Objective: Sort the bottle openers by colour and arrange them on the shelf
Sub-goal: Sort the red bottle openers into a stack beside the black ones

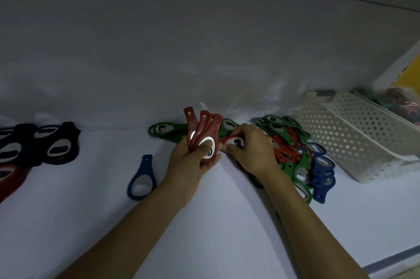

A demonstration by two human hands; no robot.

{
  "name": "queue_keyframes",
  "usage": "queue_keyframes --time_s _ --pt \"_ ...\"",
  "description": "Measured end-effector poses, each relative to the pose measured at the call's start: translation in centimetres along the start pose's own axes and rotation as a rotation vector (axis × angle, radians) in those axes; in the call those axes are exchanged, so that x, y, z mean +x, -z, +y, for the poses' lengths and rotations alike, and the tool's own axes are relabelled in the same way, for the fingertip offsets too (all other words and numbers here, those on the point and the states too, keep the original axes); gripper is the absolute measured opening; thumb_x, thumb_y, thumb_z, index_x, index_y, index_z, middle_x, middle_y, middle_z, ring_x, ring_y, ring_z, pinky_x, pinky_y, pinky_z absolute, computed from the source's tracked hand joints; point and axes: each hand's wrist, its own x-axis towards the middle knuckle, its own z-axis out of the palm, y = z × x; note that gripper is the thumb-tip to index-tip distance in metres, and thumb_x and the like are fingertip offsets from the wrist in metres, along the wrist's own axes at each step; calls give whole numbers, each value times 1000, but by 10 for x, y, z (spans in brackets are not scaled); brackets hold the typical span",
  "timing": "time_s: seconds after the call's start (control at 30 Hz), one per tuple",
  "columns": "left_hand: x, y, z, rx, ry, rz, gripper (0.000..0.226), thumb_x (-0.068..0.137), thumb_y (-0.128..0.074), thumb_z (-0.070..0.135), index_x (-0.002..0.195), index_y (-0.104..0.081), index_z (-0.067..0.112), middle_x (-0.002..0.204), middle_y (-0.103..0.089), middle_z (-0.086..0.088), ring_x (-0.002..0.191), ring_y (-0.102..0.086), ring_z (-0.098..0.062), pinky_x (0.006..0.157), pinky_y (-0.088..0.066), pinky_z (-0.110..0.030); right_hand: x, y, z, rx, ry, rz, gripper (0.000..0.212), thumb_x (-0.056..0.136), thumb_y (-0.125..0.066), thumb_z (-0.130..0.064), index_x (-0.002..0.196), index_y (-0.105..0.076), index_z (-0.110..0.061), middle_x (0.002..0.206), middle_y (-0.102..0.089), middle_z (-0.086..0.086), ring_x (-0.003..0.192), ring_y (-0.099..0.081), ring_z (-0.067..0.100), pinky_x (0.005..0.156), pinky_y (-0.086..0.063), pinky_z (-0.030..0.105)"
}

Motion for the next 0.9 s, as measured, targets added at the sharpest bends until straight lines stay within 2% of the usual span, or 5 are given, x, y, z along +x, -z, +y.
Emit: queue_keyframes --time_s 0.23,0.47,0.63,0.8,0.9 --pt "2 -1 0 -39 24 33 34 83 -61 8 115 -59 19 113 -65 -7 103 -65 -26 71 -58 -30 -15 12 -20 571 -33 449 15 80 -74 -16 76 -62 -22 67 -65 -9 61 -65 5 58 -55 33" --pt "1 0 8 -43 60 -25 39 93 -48 19 132 -51 10 125 -61 -13 112 -61 -24 86 -54 -32 -26 1 -39 417 405 -55 23 84 -68 -14 105 -73 -7 103 -67 4 98 -58 15 86 -48 28" --pt "2 2 6 -16 115 -36 25 94 -49 9 116 -59 17 104 -72 -7 94 -69 -22 69 -58 -30 -17 16 -28 921 32 4 26 89 -48 4 91 -72 -6 88 -72 2 83 -67 11 74 -54 22" --pt "-1 4 9 -150 142 -15 27 81 -60 11 108 -60 11 87 -74 -8 76 -72 -17 56 -55 -24 -8 7 2 -116 -28 19 27 94 -51 -27 112 -65 -13 110 -62 6 104 -54 27 88 -43 37" --pt "-1 5 11 -161 122 -35 42 72 -65 13 113 -60 10 94 -74 -7 80 -71 -15 59 -56 -23 -4 3 4 -211 -72 -51 36 90 -53 -45 115 -64 -20 118 -57 4 114 -46 26 91 -31 36"
